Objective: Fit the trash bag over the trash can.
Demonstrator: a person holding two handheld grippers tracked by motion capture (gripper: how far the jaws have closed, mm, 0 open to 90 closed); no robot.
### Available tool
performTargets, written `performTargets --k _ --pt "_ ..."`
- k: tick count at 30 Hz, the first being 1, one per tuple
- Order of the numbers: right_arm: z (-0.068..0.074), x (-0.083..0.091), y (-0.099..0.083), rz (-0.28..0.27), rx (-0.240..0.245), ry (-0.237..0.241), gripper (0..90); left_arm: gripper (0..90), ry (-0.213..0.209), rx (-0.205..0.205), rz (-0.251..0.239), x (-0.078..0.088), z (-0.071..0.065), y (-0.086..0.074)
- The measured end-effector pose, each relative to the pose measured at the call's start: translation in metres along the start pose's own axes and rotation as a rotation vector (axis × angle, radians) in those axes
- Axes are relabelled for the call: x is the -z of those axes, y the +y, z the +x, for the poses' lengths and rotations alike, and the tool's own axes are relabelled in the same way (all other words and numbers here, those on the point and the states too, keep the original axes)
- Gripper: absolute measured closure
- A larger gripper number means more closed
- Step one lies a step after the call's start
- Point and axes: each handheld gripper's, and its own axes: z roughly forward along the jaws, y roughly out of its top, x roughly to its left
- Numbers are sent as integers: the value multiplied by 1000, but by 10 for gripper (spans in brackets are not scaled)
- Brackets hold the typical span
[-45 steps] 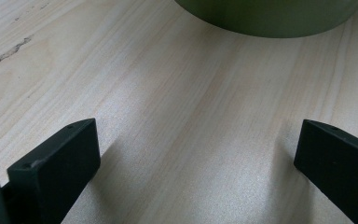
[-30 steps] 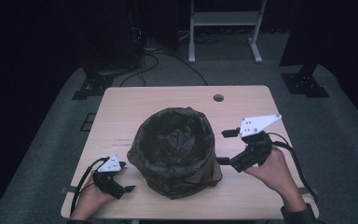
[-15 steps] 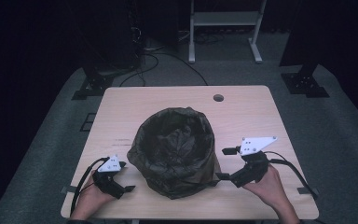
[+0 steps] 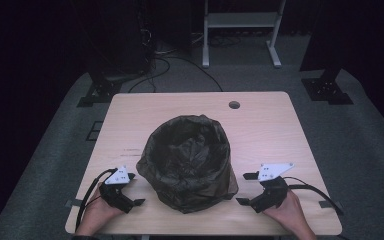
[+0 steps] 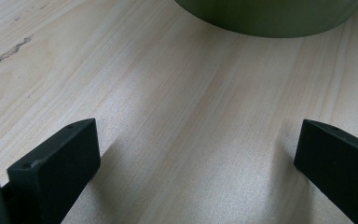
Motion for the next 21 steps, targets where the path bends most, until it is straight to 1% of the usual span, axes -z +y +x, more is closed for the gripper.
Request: performTargets --k 1,4,9,16,21 --pt "0 -2 -2 12 2 -2 103 0 0 -1 0 0 0 0" --pt "1 -10 -7 26 7 -5 102 0 0 -1 0 0 0 0" --pt "2 -20 -10 40 5 5 102 0 0 -1 0 0 0 0" --pt "2 -30 -14 81 -1 -4 101 0 0 -1 0 0 0 0" --pt "2 -32 -14 95 2 -11 101 0 0 -1 0 0 0 0"
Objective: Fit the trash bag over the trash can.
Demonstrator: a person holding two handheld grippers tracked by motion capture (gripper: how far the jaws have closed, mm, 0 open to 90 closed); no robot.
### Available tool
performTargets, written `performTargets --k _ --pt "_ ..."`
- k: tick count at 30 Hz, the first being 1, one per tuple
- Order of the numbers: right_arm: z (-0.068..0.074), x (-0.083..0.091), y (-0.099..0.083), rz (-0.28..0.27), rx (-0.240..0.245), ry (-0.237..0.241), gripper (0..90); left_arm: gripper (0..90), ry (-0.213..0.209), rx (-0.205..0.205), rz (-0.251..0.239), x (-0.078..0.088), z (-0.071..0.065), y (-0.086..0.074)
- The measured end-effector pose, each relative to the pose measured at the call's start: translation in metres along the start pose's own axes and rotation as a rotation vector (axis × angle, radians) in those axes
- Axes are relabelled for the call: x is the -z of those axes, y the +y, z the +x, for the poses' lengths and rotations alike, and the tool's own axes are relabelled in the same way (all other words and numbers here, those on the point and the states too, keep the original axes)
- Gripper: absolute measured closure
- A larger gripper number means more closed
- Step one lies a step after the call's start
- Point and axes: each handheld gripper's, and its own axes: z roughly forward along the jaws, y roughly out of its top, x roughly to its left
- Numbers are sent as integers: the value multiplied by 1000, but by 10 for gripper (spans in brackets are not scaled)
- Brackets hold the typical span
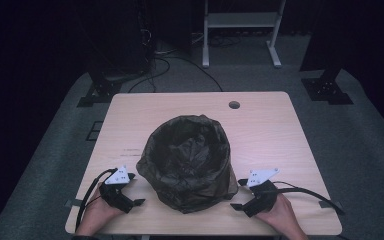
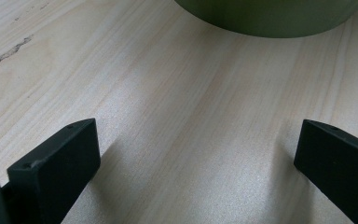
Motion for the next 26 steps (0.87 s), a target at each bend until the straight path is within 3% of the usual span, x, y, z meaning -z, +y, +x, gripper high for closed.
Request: performTargets --k 14,26 --pt "5 -4 -1 21 43 -53 119 0 0 1 0 0 0 0" --pt "6 -3 -1 22 38 -63 118 0 4 1 0 0 0 0"
